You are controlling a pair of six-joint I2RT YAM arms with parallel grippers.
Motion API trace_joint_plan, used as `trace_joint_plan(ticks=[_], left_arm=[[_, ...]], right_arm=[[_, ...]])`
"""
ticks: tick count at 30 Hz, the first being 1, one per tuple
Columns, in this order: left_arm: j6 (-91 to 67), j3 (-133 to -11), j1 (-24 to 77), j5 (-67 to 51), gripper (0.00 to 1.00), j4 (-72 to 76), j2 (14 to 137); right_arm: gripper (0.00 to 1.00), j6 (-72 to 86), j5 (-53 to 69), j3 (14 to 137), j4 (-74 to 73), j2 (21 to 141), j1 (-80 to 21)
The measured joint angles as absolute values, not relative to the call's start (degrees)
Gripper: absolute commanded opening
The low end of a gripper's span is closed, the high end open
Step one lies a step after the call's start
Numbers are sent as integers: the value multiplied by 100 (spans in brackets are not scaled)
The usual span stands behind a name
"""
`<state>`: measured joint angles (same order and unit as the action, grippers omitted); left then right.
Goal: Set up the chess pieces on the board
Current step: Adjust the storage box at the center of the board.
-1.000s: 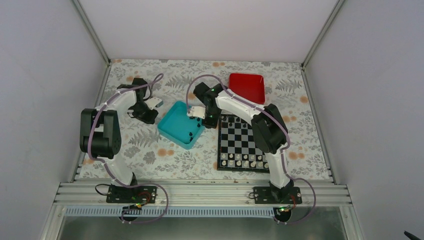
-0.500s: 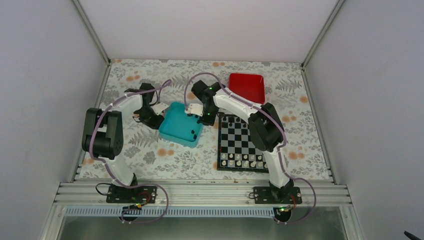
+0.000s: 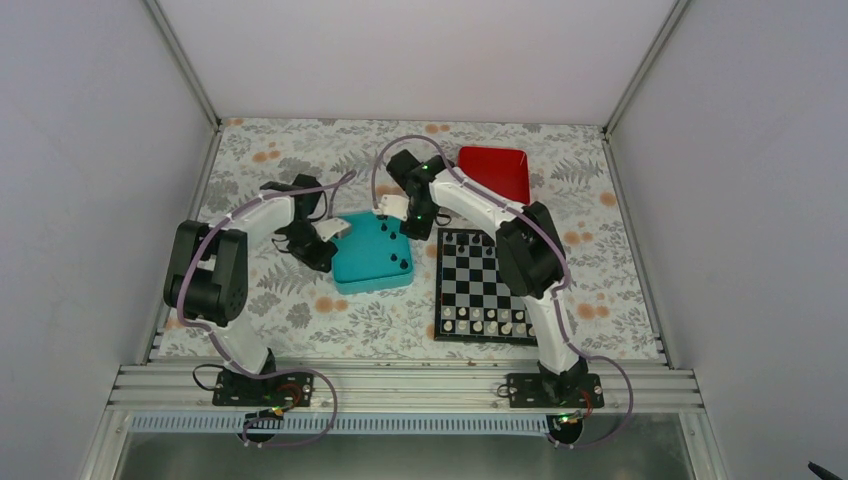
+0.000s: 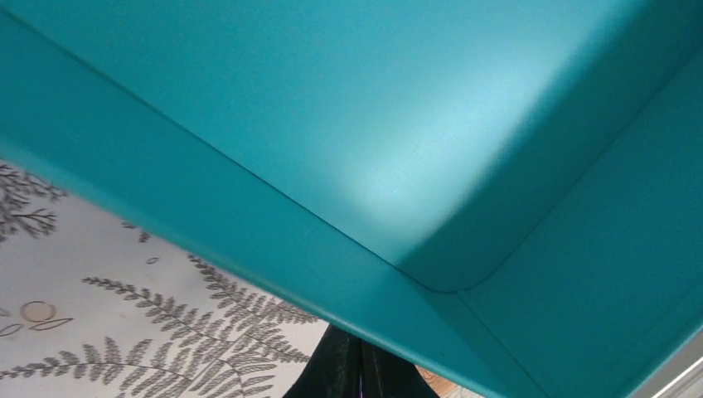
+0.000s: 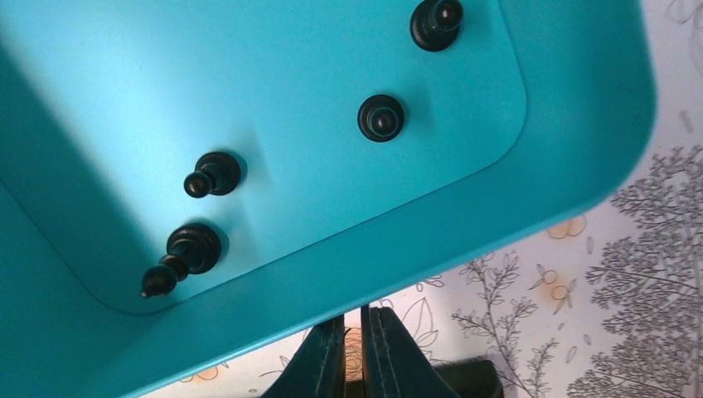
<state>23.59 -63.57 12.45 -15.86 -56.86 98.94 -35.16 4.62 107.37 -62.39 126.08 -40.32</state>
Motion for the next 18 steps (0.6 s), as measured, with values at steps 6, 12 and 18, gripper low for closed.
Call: trace_joint_plan(ticks=[6,12,18], left_arm=[[2377,-6364,1350,-1638,2,-5830,9894],[2377,-6429,1361,-1496,34,-5959,9894],[2545,-6497,1232,-1275,75,-6169,9631]], right_arm=[[11,-3570,421,10962,-6257,12652,-4003],[22,-3612,390,10980,-6344,12639,-4003],[40,-3706,327,11115,-6584,12411,-4034]])
